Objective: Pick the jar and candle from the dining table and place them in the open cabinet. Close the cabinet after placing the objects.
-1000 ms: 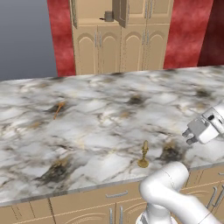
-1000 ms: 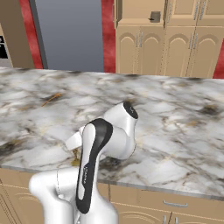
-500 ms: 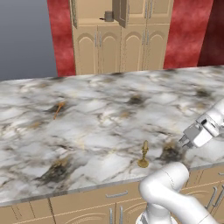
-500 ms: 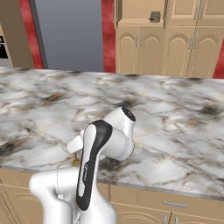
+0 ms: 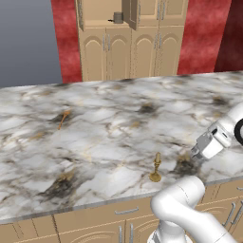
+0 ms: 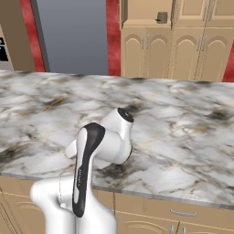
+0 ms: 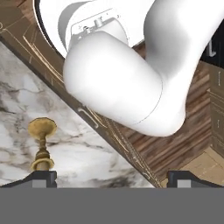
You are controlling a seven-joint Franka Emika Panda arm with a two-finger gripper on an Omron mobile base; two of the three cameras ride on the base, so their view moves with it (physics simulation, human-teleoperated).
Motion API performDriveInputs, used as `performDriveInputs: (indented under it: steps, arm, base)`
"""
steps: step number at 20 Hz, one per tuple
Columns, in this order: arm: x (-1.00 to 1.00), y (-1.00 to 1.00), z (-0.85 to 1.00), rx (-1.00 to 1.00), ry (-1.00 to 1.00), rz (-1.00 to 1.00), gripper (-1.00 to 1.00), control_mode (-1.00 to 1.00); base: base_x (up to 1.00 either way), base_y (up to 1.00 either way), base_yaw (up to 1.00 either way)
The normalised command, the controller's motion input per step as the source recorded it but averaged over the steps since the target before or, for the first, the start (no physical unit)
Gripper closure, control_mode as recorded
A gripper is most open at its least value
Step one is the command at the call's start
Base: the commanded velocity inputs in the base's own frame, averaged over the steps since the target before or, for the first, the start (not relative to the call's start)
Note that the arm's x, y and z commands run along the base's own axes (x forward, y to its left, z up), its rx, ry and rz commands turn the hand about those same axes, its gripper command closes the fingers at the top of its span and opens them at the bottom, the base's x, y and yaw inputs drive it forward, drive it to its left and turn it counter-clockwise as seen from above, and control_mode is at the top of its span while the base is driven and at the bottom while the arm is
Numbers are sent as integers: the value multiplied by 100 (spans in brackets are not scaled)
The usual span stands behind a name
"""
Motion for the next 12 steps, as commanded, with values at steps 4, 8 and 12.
performDriveInputs:
  steps: [4,8,12]
  arm:
    - [1,-14,-39,0,-63,26,-100,-100]
    - [2,-21,-32,0,-36,18,-100,-100]
    - [6,-23,-15,0,-2,5,-100,-100]
  base:
    - [0,0,0]
    - [0,0,0]
    - [0,0,0]
